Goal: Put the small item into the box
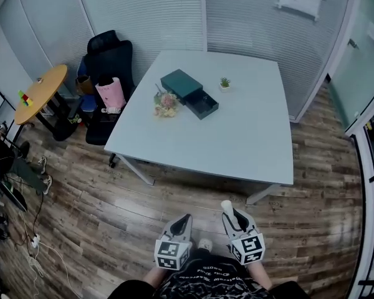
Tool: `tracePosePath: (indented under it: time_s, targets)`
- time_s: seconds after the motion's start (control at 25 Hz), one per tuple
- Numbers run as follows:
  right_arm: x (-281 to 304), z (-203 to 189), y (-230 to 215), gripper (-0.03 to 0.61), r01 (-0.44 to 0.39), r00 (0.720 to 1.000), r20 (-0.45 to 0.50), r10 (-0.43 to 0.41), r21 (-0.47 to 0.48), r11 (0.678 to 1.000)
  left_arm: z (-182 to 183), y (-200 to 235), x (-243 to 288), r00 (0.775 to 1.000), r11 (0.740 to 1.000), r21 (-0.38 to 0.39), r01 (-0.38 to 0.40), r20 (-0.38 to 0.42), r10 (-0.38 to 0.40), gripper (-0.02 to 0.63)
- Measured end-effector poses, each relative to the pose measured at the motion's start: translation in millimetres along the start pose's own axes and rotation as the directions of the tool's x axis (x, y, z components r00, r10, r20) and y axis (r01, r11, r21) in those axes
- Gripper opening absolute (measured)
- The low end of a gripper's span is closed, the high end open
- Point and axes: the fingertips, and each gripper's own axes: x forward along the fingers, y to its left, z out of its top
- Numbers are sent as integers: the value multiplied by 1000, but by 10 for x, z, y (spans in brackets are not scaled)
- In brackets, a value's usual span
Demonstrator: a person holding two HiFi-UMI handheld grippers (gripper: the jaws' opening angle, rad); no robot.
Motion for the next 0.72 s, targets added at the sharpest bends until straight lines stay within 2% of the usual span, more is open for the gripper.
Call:
tracePosePath:
  time_s: [0.16, 0.4, 0.72]
  targets:
    - [53, -24, -79, 133, -11, 1000, -16, 12, 20, 1000, 76, -21, 100, 1000, 999, -33, -6, 6, 6, 18]
    - [295, 26, -172, 133, -5, 1000, -24, 6, 21, 1000, 131, 214, 306, 1000, 998, -61, -18, -4, 17, 18]
    - [773, 276, -385, 133, 49, 999, -4, -49, 49, 998, 453, 409, 835, 997, 997, 9, 75, -16, -75, 18]
